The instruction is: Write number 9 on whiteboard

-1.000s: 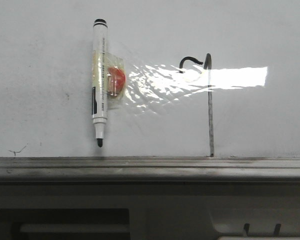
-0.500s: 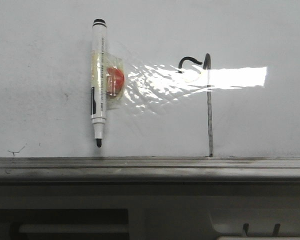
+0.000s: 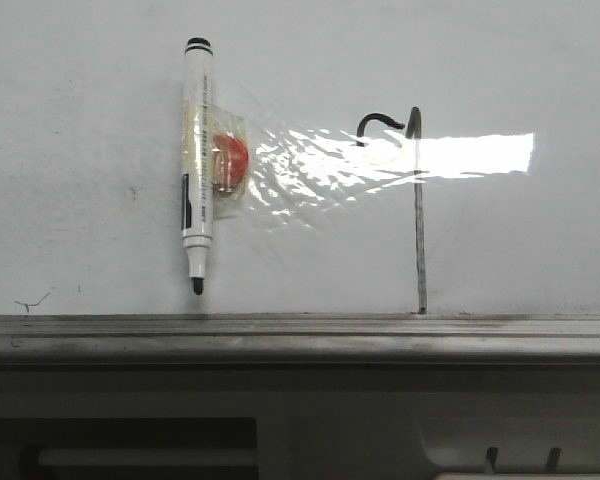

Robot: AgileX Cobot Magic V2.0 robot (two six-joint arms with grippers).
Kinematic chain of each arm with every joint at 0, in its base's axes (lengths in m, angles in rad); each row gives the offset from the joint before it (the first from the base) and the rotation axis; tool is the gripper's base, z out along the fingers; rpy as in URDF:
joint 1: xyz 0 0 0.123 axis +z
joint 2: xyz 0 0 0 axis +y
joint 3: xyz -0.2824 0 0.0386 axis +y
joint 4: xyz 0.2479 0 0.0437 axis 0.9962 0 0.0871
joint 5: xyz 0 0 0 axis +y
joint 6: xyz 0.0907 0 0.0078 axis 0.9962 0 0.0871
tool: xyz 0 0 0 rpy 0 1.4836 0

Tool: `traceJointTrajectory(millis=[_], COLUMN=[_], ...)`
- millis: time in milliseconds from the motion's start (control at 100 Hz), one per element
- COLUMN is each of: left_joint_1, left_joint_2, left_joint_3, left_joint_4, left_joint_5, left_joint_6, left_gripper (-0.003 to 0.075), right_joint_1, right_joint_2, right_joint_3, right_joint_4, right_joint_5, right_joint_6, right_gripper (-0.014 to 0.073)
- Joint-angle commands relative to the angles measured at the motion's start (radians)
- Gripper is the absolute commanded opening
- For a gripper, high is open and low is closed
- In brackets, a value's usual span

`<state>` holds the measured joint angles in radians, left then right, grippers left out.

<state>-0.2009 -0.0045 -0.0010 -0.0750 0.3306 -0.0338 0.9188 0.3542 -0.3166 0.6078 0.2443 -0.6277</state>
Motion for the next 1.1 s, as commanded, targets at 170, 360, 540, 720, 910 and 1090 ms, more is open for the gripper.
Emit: traceJointTrajectory(millis=[170,360,540,720,910,1090], left_joint_1=[0.004,0.004,0.004,0.004,0.004,0.004], left_joint_2=[-0.027,-0.027,-0.027,-0.027,-0.027,-0.027], left_joint_3=[0.029,0.029,0.029,0.029,0.029,0.029], left_joint_4=[0.000,0.000,0.000,0.000,0.000,0.000], left_joint_5=[-0.036,-0.036,-0.036,-0.036,-0.036,-0.036], left_joint_6=[-0.012,-0.012,-0.012,-0.012,-0.012,-0.012], left_gripper=[-0.0018,-0.0018,-0.0018,-0.0018,-0.0018,-0.0018], right_joint_1=[-0.005,-0.005,-0.005,-0.052,-0.187,-0.323], right_joint_2=[0.006,0.006,0.006,-0.002,-0.002,-0.005], right_joint_3=[-0.029,-0.029,-0.029,0.046,0.253,0.348], right_joint_4=[0.002,0.002,0.002,-0.002,-0.190,-0.381], right_joint_5=[-0.057,-0.057,-0.057,-0.118,-0.523,-0.549], right_joint_6=[-0.010,-0.010,-0.010,-0.008,0.132,0.428], right_gripper=[-0.0066,-0.0066,-0.0066,-0.0066,-0.0066,-0.0066])
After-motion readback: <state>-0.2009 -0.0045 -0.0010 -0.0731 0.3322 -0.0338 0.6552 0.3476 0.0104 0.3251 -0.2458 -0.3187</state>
